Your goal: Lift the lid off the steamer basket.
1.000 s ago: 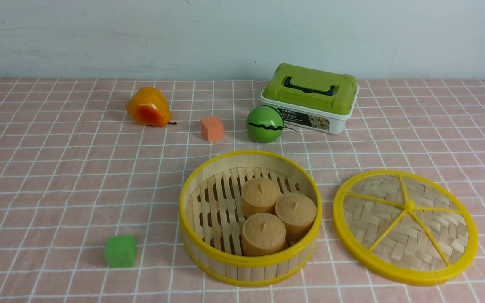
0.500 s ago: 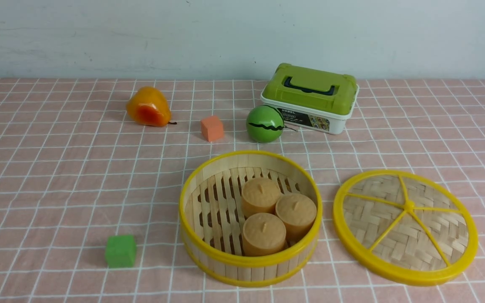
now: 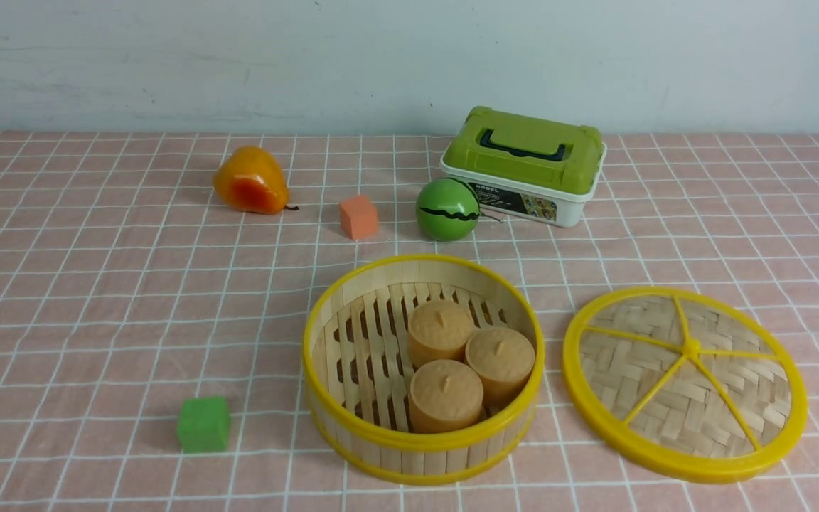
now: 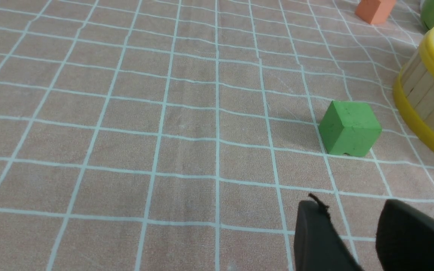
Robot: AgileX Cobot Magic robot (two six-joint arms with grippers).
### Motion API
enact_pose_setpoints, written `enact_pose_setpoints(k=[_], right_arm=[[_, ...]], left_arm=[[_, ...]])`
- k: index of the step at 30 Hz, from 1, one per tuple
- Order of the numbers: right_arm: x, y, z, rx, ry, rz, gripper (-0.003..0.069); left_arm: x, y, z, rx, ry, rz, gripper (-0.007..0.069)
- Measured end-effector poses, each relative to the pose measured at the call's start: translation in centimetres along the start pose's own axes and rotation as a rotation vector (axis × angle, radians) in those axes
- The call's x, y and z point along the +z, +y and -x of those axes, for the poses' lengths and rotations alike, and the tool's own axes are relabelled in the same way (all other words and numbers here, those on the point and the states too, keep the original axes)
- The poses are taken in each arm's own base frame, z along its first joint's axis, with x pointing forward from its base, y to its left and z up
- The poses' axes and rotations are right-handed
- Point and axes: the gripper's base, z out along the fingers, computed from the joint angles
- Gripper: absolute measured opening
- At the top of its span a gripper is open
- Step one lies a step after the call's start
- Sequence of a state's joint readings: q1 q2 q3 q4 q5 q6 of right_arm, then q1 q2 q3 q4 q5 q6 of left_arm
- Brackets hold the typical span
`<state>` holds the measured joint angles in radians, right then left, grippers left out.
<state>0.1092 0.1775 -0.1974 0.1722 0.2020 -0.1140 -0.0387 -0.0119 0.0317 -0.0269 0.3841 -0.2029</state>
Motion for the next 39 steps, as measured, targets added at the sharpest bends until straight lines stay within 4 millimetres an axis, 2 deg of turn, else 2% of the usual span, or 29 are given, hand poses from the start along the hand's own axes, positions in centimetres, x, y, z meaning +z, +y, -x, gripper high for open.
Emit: enact_pose_setpoints(k=[1, 2, 4, 5, 6, 8, 16, 21, 39], right_arm=[[0.0, -0.2, -1.2, 0.001, -0.006, -0.012, -0.0004], [0.0, -0.2, -1.4, 0.002, -0.006, -0.015, -0.0004], [-0.1, -0.6, -4.2, 0.032, 0.000, -0.050, -0.0004], [-0.1, -0.6, -4.4, 0.035, 0.002, -0.053, -0.0004], [-0.2, -0.8, -5.6, 0.063, 0.010, -0.076, -0.0004], [-0.4, -1.0, -6.2, 0.087, 0.009, -0.106, -0.0004], [-0.6, -1.3, -7.7, 0.093, 0.162, -0.160, -0.0022], [-0.7, -1.2, -7.9, 0.095, 0.194, -0.158, -0.0024], [-0.7, -1.2, -7.8, 0.094, 0.202, -0.150, -0.0018]], left_arm=[[0.0, 0.0, 0.0, 0.000, 0.000, 0.000, 0.0239], [0.0, 0.0, 0.0, 0.000, 0.000, 0.000, 0.0239], [0.0, 0.0, 0.0, 0.000, 0.000, 0.000, 0.0239], [0.0, 0.0, 0.0, 0.000, 0.000, 0.000, 0.0239], [0.0, 0.0, 0.0, 0.000, 0.000, 0.000, 0.0239], [0.0, 0.0, 0.0, 0.000, 0.000, 0.000, 0.0239], [0.0, 0.0, 0.0, 0.000, 0.000, 0.000, 0.0239], [0.0, 0.0, 0.0, 0.000, 0.000, 0.000, 0.0239], [0.0, 0.0, 0.0, 0.000, 0.000, 0.000, 0.0239]])
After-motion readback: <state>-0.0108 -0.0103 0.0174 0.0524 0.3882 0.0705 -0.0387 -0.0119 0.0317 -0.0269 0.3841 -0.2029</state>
